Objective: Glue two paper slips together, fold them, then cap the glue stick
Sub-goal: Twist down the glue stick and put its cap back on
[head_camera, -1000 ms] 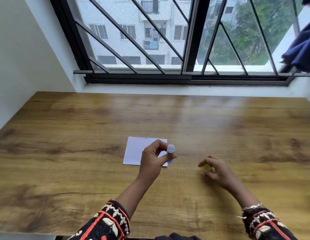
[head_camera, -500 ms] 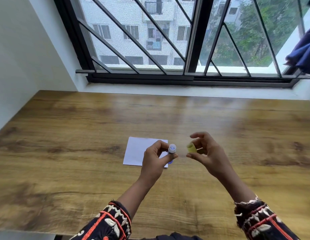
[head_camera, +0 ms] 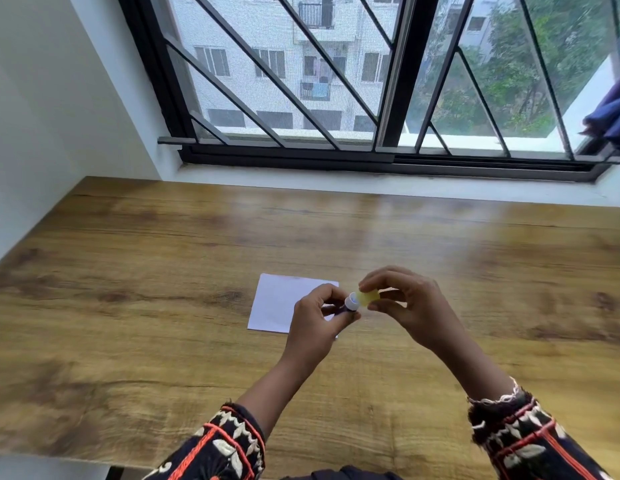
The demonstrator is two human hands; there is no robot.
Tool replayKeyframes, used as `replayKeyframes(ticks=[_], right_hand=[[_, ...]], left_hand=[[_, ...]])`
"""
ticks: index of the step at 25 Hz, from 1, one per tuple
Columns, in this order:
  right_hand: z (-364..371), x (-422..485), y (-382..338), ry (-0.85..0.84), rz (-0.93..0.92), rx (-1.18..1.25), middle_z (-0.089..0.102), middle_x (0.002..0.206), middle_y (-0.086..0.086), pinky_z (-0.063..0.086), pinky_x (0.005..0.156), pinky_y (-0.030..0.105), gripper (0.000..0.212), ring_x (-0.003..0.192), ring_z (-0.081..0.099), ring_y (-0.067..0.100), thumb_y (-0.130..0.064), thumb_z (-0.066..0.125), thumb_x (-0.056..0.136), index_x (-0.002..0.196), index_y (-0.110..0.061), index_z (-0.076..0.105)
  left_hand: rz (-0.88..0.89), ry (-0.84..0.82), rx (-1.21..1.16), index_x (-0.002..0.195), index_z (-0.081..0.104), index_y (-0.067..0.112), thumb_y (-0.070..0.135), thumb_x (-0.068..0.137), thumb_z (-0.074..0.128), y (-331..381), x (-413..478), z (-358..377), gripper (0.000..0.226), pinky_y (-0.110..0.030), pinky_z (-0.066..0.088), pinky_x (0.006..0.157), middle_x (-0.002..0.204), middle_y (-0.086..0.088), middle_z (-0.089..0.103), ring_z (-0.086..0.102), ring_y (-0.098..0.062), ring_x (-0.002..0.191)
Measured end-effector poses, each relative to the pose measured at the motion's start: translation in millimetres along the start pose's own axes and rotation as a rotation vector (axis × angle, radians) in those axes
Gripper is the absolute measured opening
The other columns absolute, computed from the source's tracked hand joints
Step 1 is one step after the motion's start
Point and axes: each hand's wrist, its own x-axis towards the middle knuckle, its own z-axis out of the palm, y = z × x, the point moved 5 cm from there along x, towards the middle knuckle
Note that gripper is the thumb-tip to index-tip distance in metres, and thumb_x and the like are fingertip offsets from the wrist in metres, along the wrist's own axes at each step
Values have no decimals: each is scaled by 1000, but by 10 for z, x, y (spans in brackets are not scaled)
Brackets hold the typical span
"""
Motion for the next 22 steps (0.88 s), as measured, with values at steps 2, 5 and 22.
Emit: replayKeyframes(ticks=[2,5,22], right_hand=[[-4,13,-20,-26,-44,-53,67,93,2,53,76,14,21,91,63,10,8,69,71,88,-5,69],[21,15,-55,-77,-107,-143,65,93,-4,52,76,14,19,89,62,8,0,67,73,90,-8,71],[47,20,-59,-140,-90,-347,63,88,2,51,64,30,23,73,59,16,-2,70,72,93,-12,69]], left_hand=[[31,-21,59,76,63,18,4,73,74,43,-3,13,18,-28,55,77,71,10,64,62,-5,72],[62,-42,110,80,65,16,6,73,75,89,0,31,16,-23,51,76,76,7,65,62,-7,76],[-3,-47,124,79,65,2,2,66,78,100,12,46,18,-29,50,70,75,-9,67,61,-18,73]])
